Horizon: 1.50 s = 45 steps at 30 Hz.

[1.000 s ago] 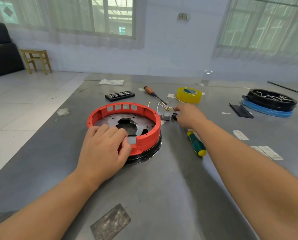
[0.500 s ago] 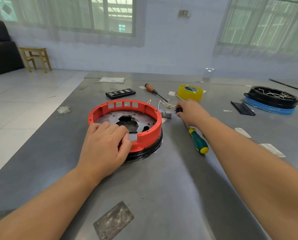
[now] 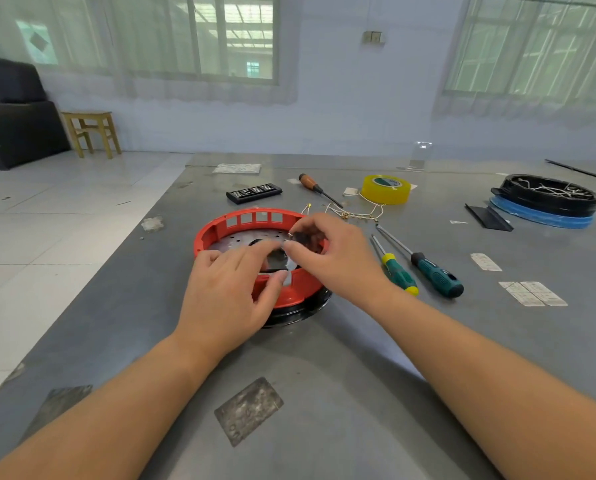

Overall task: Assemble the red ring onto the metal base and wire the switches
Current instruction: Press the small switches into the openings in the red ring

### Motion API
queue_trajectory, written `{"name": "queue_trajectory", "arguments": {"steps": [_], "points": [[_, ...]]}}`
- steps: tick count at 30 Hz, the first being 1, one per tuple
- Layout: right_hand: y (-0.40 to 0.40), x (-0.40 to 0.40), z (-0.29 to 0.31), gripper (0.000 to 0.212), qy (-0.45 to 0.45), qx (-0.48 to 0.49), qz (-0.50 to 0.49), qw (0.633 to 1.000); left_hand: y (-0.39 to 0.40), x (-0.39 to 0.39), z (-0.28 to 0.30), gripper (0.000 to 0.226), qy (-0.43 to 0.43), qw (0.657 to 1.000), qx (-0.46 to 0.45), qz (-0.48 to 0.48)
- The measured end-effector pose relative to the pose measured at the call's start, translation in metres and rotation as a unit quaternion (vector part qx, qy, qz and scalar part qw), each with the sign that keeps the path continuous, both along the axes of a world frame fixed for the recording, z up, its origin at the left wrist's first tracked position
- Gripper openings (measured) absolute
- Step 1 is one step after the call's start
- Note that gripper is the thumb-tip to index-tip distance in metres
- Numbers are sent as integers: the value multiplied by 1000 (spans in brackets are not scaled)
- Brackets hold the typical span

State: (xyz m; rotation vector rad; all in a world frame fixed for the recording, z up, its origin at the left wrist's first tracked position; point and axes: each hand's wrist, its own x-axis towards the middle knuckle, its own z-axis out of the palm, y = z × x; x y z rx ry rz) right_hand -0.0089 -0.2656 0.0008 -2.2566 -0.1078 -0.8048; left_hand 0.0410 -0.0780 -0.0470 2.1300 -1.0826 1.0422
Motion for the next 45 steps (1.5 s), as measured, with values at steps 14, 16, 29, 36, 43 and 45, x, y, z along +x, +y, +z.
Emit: {"name": "queue_trajectory", "arguments": {"steps": [14,16,29,36,43,45], "points": [[16,-2,-20,37,-24,12,12,1000,0,-3,6,35,61,996,-59,-29],[13,-4,-23,34,-29,2,14,999,0,-4,7,33,88,991,-95,-21],[10,-8,-29,23,-41,-24,20,999,9,3,2,39,106,990,-72,-58],[4,-13,-31,19,-37,-14,24,999,24,18,1,47,119,989,-21,-88],[5,-14,-31,19,-45,-23,30,998,26,19,1,46,102,989,-18,-108],[4,-14,-32,19,-48,-26,30,998,27,18,1,44,97,989,-16,-112]]}}
